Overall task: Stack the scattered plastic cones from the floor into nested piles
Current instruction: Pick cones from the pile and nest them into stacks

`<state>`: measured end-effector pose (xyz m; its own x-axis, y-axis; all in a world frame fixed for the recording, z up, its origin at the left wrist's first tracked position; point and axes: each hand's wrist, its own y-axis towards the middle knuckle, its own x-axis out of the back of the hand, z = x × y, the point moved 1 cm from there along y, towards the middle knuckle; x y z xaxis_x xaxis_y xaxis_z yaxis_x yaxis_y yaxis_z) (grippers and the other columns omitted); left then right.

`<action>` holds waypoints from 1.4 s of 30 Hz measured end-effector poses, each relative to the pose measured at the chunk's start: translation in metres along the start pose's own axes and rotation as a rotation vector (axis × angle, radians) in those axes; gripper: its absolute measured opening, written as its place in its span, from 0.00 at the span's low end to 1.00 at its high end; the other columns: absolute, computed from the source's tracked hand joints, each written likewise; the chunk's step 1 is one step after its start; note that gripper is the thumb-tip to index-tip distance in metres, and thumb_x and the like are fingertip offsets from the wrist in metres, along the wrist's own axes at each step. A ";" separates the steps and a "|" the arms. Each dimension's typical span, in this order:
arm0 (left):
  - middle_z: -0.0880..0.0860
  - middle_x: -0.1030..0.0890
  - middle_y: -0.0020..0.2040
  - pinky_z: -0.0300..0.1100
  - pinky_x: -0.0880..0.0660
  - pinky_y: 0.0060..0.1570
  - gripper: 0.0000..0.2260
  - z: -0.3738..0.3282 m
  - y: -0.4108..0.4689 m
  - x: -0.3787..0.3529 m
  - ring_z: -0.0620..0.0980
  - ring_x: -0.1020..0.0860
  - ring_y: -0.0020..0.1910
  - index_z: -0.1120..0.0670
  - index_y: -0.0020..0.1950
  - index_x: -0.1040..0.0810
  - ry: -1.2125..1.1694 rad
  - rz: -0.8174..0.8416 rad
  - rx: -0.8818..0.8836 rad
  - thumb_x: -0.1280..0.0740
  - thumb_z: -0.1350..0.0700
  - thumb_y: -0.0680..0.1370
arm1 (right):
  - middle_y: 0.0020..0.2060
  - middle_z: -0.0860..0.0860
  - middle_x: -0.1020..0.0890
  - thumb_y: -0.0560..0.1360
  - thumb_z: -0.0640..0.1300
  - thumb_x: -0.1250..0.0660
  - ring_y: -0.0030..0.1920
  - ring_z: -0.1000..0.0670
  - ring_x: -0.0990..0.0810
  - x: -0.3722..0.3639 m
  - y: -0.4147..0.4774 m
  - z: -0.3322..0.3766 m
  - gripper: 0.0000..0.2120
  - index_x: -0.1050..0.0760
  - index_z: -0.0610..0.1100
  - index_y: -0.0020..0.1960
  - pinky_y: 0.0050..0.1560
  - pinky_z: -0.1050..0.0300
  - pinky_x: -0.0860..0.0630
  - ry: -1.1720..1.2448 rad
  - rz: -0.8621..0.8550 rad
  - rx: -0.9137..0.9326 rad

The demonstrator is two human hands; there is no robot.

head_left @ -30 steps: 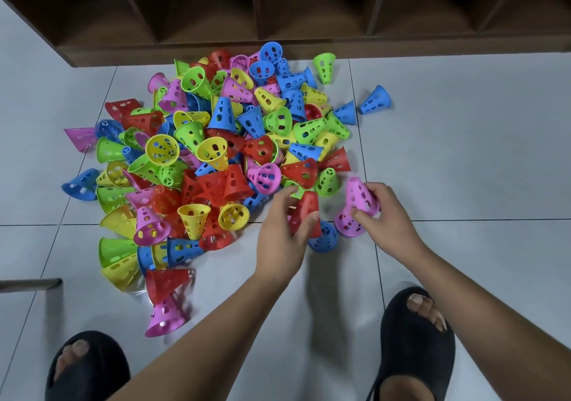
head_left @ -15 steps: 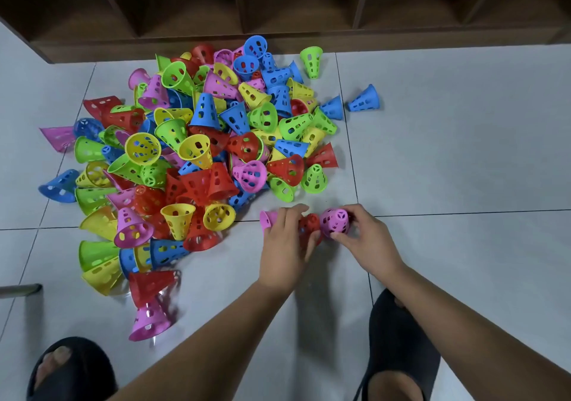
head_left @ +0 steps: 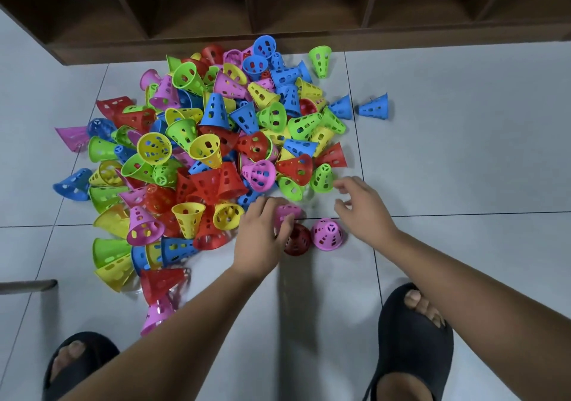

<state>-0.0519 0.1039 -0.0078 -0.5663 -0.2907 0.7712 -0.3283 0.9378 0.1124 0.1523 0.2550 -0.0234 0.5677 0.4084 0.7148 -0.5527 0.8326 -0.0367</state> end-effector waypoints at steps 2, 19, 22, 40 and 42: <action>0.49 0.23 0.61 0.53 0.24 0.54 0.13 0.007 0.011 -0.003 0.54 0.23 0.57 0.50 0.66 0.22 0.093 0.038 -0.004 0.30 0.50 0.83 | 0.63 0.50 0.23 0.77 0.40 0.31 0.62 0.46 0.20 0.001 0.018 0.007 0.22 0.27 0.48 0.70 0.58 0.42 0.19 -0.035 -0.019 0.022; 0.54 0.19 0.60 0.52 0.22 0.50 0.27 0.051 -0.012 0.002 0.60 0.21 0.57 0.52 0.70 0.23 0.233 0.188 0.225 0.22 0.44 0.75 | 0.57 0.46 0.18 0.77 0.46 0.25 0.57 0.40 0.20 -0.013 0.014 -0.027 0.23 0.28 0.48 0.69 0.54 0.47 0.22 -0.162 0.092 -0.085; 0.51 0.20 0.57 0.48 0.24 0.44 0.24 0.043 -0.017 0.011 0.56 0.20 0.51 0.51 0.69 0.22 0.141 0.101 0.260 0.23 0.45 0.75 | 0.53 0.49 0.17 0.77 0.51 0.25 0.52 0.43 0.19 -0.005 0.002 -0.020 0.23 0.28 0.51 0.68 0.50 0.49 0.22 -0.044 0.015 -0.139; 0.42 0.20 0.62 0.51 0.25 0.59 0.18 -0.021 -0.046 -0.010 0.47 0.24 0.59 0.43 0.68 0.25 -0.074 0.102 0.155 0.27 0.43 0.80 | 0.59 0.60 0.20 0.79 0.51 0.26 0.64 0.55 0.24 -0.017 -0.082 0.018 0.19 0.23 0.54 0.69 0.65 0.56 0.26 0.051 0.001 -0.061; 0.43 0.19 0.61 0.52 0.23 0.57 0.19 -0.009 -0.048 -0.013 0.48 0.22 0.57 0.43 0.67 0.25 -0.057 0.157 0.185 0.25 0.44 0.78 | 0.62 0.57 0.19 0.81 0.52 0.27 0.64 0.53 0.23 -0.022 -0.080 0.012 0.19 0.24 0.52 0.70 0.65 0.52 0.24 0.050 0.038 -0.068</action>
<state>-0.0218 0.0641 -0.0182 -0.6613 -0.1591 0.7331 -0.3629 0.9231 -0.1270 0.1763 0.1747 -0.0277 0.5776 0.4570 0.6764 -0.5328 0.8388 -0.1118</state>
